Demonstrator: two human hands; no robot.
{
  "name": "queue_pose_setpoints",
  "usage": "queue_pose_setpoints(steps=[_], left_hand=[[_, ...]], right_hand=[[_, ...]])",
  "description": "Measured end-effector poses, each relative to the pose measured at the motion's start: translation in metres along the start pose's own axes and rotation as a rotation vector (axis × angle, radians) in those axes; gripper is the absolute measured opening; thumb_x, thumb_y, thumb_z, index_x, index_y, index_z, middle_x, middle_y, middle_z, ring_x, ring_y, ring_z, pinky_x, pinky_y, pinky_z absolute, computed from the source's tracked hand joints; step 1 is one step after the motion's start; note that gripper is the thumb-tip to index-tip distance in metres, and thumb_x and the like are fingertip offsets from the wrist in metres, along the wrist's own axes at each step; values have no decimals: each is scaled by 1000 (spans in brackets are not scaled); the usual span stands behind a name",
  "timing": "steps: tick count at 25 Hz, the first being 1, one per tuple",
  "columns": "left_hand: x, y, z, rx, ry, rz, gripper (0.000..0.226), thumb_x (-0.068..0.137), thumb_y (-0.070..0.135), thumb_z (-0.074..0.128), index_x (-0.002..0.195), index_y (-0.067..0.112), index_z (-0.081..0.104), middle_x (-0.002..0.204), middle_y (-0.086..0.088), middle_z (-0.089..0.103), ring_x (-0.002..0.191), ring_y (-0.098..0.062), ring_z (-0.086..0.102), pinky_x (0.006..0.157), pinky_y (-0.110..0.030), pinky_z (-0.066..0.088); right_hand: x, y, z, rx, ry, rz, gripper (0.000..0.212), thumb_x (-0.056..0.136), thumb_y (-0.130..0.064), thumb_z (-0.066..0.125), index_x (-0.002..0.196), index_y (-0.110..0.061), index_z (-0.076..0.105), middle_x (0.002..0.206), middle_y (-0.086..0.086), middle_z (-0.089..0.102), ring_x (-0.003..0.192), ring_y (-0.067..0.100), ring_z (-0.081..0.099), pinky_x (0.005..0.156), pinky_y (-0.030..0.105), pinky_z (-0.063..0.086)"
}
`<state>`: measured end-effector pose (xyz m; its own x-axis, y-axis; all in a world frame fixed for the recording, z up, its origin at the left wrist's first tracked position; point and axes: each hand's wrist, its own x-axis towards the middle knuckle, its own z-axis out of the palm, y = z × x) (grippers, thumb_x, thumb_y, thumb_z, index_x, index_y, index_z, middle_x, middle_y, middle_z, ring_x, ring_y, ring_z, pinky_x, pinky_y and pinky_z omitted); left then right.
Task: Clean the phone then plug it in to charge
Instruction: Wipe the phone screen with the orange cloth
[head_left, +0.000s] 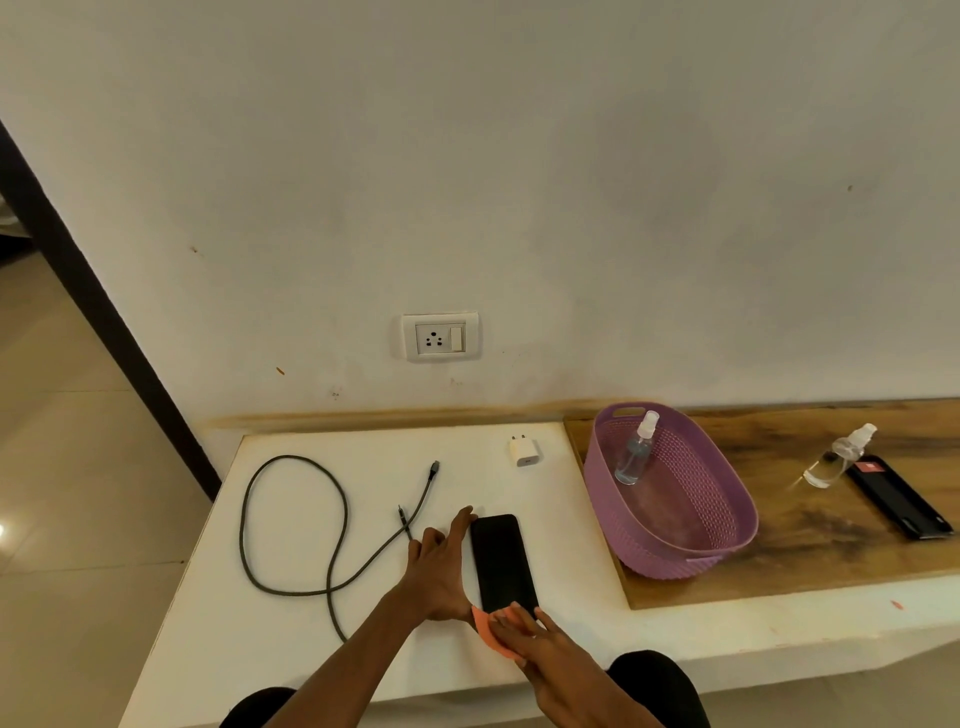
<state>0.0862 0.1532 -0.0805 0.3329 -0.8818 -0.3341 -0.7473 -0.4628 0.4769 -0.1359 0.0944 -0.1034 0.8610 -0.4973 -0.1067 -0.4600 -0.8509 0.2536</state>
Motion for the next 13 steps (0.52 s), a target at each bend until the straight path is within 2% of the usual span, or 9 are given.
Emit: queue_pose_setpoints(steps=[2,3,5,6,8,10,12,13], left_hand=[[0,-1,1,0,4,4,147,44,57,83,147,44,-20,132,-2,42,121,-19,35,111,-38,27],[1,-1,1,-2,4,4,147,45,57,83,147,44,-21,132,-2,42,121,-19,35,111,-38,27],[1,-2,2,-6,5,4,146,47,57,83,148,44,-21,133,-2,41,121,-19,35,111,-38,27],[1,-3,2,-4,6,3,145,48,57,83,148,43,-22,132,-3,41,121,-19,35,112,-37,26],[1,-3,3,0,7,1,144,51,57,84,149,42,-21,133,-4,40,123,-20,35,113,-38,25],[2,-2,3,-6,4,0,142,53,55,84,150,41,-19,135,-5,39,126,-21,34,114,-38,24],[3,-2,3,-14,5,-5,139,56,55,83,150,41,-17,139,-5,38,128,-21,34,115,-38,24],[4,-2,3,-13,-1,-5,139,56,57,83,150,41,-17,140,-5,37,128,-21,34,115,-38,24]], right_hand=[[7,-2,-1,-109,25,27,98,78,-62,30,146,-19,-26,155,14,-30,146,30,-17,119,23,8],[12,-5,-2,-117,49,-5,93,83,-60,27,146,-17,-25,155,14,-30,146,29,-17,119,22,8],[19,-10,-5,-59,88,-135,81,93,-53,18,146,-6,-21,155,17,-28,146,32,-19,120,33,-1],[22,-12,-4,-49,90,-172,85,94,-57,17,146,0,-20,155,19,-27,145,33,-20,119,38,-4],[30,-12,-1,-44,134,-152,114,81,-73,37,146,2,-19,156,18,-26,145,32,-22,118,40,-7],[40,-6,0,27,203,-160,151,50,-83,62,146,1,-18,156,18,-25,145,31,-22,118,41,-8],[45,-10,-5,13,232,-171,166,34,-84,69,146,1,-19,155,19,-26,145,33,-21,118,42,-8],[51,-9,-7,29,168,-198,165,33,-84,69,147,-3,-19,155,17,-27,146,31,-20,118,41,-7]])
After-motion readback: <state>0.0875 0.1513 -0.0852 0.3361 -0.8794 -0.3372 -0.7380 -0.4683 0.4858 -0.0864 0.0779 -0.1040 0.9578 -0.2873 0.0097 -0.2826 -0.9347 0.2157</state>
